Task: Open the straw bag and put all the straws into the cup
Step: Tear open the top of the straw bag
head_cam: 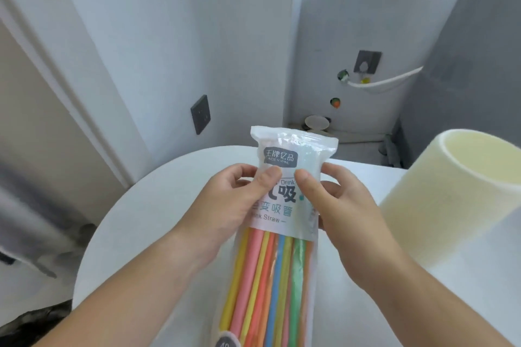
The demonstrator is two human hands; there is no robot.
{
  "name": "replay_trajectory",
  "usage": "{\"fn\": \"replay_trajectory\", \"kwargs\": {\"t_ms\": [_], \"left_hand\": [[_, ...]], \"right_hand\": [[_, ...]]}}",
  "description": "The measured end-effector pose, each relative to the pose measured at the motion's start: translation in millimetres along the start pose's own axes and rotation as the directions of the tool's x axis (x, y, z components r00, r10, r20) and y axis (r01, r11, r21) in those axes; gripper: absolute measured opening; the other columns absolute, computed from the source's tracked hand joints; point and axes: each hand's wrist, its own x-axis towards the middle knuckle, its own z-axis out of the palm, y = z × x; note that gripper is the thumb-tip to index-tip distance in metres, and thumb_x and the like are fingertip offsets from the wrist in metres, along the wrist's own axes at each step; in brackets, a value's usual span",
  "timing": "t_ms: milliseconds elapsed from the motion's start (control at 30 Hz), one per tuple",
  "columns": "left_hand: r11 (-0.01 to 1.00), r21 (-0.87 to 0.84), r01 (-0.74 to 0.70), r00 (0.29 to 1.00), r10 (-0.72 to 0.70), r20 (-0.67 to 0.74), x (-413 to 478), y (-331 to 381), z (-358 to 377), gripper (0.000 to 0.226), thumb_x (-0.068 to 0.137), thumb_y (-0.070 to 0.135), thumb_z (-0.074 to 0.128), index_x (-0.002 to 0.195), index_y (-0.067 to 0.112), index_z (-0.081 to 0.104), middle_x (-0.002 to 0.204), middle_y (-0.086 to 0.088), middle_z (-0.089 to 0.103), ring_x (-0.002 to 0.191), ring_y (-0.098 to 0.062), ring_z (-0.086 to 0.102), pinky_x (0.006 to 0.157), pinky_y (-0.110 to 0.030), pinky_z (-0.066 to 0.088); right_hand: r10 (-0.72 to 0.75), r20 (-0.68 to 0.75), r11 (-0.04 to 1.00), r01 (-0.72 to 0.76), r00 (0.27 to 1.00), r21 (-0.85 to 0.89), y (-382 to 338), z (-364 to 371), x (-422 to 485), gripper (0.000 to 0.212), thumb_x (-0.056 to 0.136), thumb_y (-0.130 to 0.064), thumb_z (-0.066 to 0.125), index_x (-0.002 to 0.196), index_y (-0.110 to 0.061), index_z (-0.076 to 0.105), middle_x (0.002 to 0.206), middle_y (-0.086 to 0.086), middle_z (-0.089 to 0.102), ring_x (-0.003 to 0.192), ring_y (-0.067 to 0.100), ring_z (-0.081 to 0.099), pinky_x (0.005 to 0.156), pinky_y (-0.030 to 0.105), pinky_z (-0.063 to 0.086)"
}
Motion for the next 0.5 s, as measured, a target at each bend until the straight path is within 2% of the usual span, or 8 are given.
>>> {"fn": "replay_trajectory", "kwargs": {"t_ms": [67, 167, 233, 333, 400, 500], "left_hand": [[0.998, -0.001, -0.06, 0.998, 0.06, 0.013, -8.2, 9.0, 1.8, 0.063, 0.067, 0.058, 0.073, 0.11, 0.013, 0.07, 0.1, -0.003, 0.081, 0.089, -0.019, 0.078, 0.076, -0.032, 0.057], [0.989, -0.008, -0.148, 0.989, 0.148, 0.028, -25.0, 24.3, 0.9, 0.061, 0.067, 0.057, 0.073, 0.11, 0.013, 0.069, 0.1, -0.004, 0.08, 0.083, -0.015, 0.076, 0.072, -0.03, 0.057], [0.978, 0.015, -0.208, 0.977, 0.208, 0.04, -42.1, 33.9, -0.3, 0.06, 0.069, 0.056, 0.073, 0.11, 0.013, 0.068, 0.1, -0.005, 0.08, 0.084, -0.015, 0.075, 0.074, -0.032, 0.056], [0.962, 0.042, -0.27, 0.962, 0.267, 0.051, -64.8, 50.9, -2.1, 0.055, 0.074, 0.051, 0.072, 0.113, 0.012, 0.068, 0.101, -0.005, 0.08, 0.088, -0.016, 0.075, 0.077, -0.032, 0.057], [0.957, 0.066, -0.281, 0.959, 0.279, 0.038, -76.2, 57.0, -1.2, 0.05, 0.077, 0.047, 0.072, 0.114, 0.014, 0.069, 0.103, -0.003, 0.08, 0.094, -0.018, 0.076, 0.085, -0.033, 0.058], [0.932, 0.147, -0.331, 0.942, 0.335, -0.001, -101.6, 63.6, 1.3, 0.043, 0.075, 0.049, 0.076, 0.111, 0.026, 0.072, 0.106, 0.004, 0.078, 0.104, -0.012, 0.072, 0.084, -0.021, 0.054]], "right_hand": [[-0.069, -0.01, 0.997, 0.069, 0.998, 0.019, -11.1, -5.6, -3.7, 0.053, 0.077, -0.059, 0.075, 0.116, -0.026, 0.062, 0.102, -0.001, 0.078, 0.093, 0.016, 0.075, 0.091, 0.049, 0.057], [-0.165, -0.044, 0.985, 0.167, 0.985, 0.038, -35.6, -10.1, -14.7, 0.067, 0.064, -0.071, 0.074, 0.107, -0.02, 0.065, 0.103, 0.001, 0.078, 0.099, 0.022, 0.074, 0.094, 0.055, 0.055], [-0.24, -0.056, 0.969, 0.243, 0.969, 0.042, -54.2, -11.0, -31.9, 0.062, 0.068, -0.071, 0.073, 0.106, -0.022, 0.063, 0.098, -0.002, 0.078, 0.095, 0.02, 0.075, 0.092, 0.056, 0.055], [-0.364, -0.023, 0.931, 0.365, 0.931, 0.025, -79.2, -14.0, -60.2, 0.05, 0.076, -0.068, 0.066, 0.111, -0.032, 0.067, 0.098, -0.008, 0.079, 0.092, 0.014, 0.076, 0.09, 0.05, 0.057], [-0.384, -0.017, 0.923, 0.384, 0.923, 0.001, -88.1, -16.0, -74.3, 0.04, 0.085, -0.061, 0.063, 0.106, -0.028, 0.073, 0.096, -0.007, 0.079, 0.089, 0.013, 0.076, 0.087, 0.043, 0.058], [-0.419, -0.044, 0.907, 0.417, 0.907, -0.048, -97.3, -20.0, -105.8, 0.024, 0.094, -0.043, 0.061, 0.094, -0.024, 0.076, 0.087, -0.008, 0.08, 0.079, 0.009, 0.075, 0.077, 0.031, 0.06]]}}
